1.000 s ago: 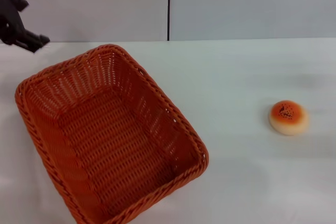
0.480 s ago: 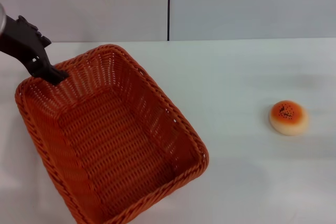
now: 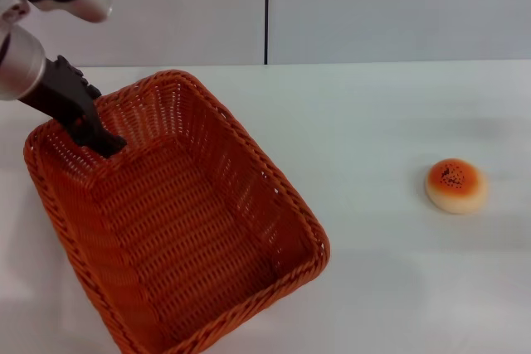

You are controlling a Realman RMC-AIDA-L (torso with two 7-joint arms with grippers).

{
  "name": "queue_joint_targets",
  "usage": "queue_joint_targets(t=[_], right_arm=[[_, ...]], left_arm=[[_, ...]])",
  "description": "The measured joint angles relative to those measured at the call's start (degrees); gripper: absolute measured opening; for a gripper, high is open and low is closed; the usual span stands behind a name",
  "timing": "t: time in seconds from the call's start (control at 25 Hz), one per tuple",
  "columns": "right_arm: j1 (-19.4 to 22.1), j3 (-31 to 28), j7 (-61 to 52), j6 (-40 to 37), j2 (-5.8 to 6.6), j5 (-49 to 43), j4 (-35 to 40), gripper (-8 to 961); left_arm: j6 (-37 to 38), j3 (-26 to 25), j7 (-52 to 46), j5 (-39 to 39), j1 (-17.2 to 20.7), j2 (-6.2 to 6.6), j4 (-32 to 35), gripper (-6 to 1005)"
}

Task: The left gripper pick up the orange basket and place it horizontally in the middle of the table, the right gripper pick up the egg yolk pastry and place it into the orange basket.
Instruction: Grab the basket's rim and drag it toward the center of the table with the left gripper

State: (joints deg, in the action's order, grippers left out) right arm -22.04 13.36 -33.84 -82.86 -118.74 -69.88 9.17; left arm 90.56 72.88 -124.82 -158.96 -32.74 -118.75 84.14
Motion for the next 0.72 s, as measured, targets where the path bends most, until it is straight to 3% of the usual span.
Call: queue_joint_targets(t=[0.36,0.72], right_arm=[[-0.10,-0.04,0.00,0.17,0.00,0.01,-0.03,562],[0.03,-0.53,0.00,0.24,0.00,0.21,-0.03,562]], left_arm=[[-6.32,2.09,-0.82,0.36,-0.11,-0.03,-3.33,813],[-6.97,7.33,-1.75,-3.09,-1.02,-0.08,-6.39,813]])
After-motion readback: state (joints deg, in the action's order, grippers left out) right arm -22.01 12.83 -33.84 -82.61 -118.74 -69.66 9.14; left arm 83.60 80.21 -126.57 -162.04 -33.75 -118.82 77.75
